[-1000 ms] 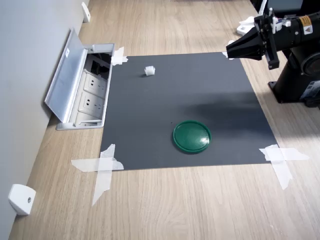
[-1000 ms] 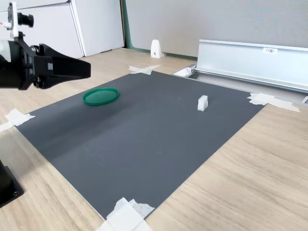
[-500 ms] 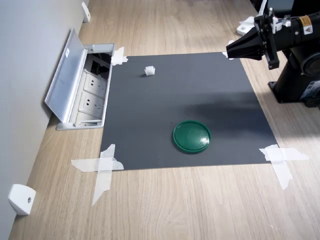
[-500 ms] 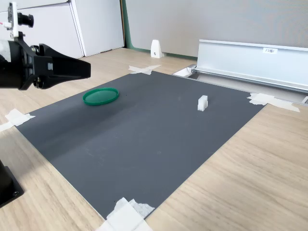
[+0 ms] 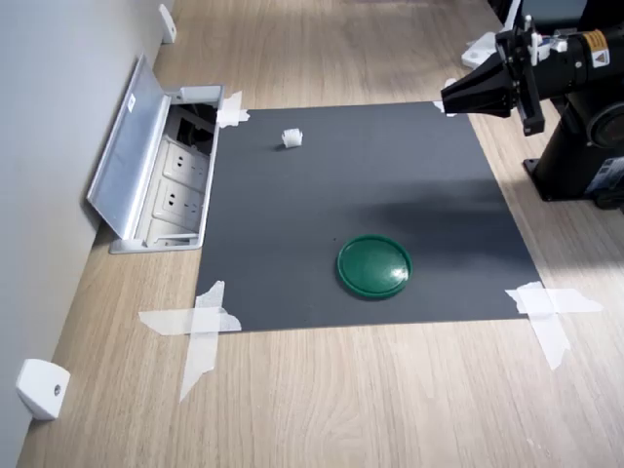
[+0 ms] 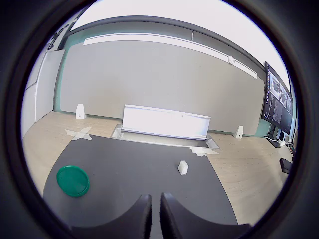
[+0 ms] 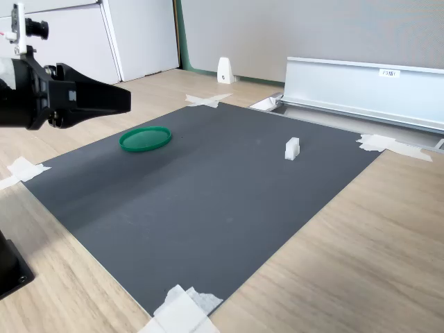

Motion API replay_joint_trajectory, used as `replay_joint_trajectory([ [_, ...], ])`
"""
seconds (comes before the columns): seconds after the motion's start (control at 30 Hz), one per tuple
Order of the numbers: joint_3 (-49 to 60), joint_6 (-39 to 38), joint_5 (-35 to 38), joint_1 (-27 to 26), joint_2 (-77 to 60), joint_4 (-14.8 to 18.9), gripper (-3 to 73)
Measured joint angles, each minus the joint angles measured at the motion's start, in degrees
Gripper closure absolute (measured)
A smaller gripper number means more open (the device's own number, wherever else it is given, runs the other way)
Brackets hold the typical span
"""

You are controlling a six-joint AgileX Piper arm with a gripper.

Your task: Grasp a white terminal and put it on the green lid.

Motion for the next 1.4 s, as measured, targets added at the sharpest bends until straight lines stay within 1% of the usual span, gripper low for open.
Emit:
replay_joint_trajectory([
  [0.5, -0.24, 0.0, 0.13, 0.0, 0.0, 0.0, 62.4],
  [0.6, -2.85, 0.0, 1.09, 0.0, 1.11, 0.0, 62.4],
  [0.7, -7.17, 0.0, 1.91, 0.0, 5.61, 0.0, 62.4],
  [0.8, -11.82, 0.0, 4.7, 0.0, 10.86, -0.44, 62.4],
  [0.93, -18.59, 0.0, 11.84, 0.0, 18.28, -1.52, 62.4],
  [1.1, -26.93, 0.0, 20.48, 0.0, 28.23, -1.72, 62.4],
  [1.4, -39.46, 0.0, 31.39, 0.0, 49.36, -1.85, 63.0],
])
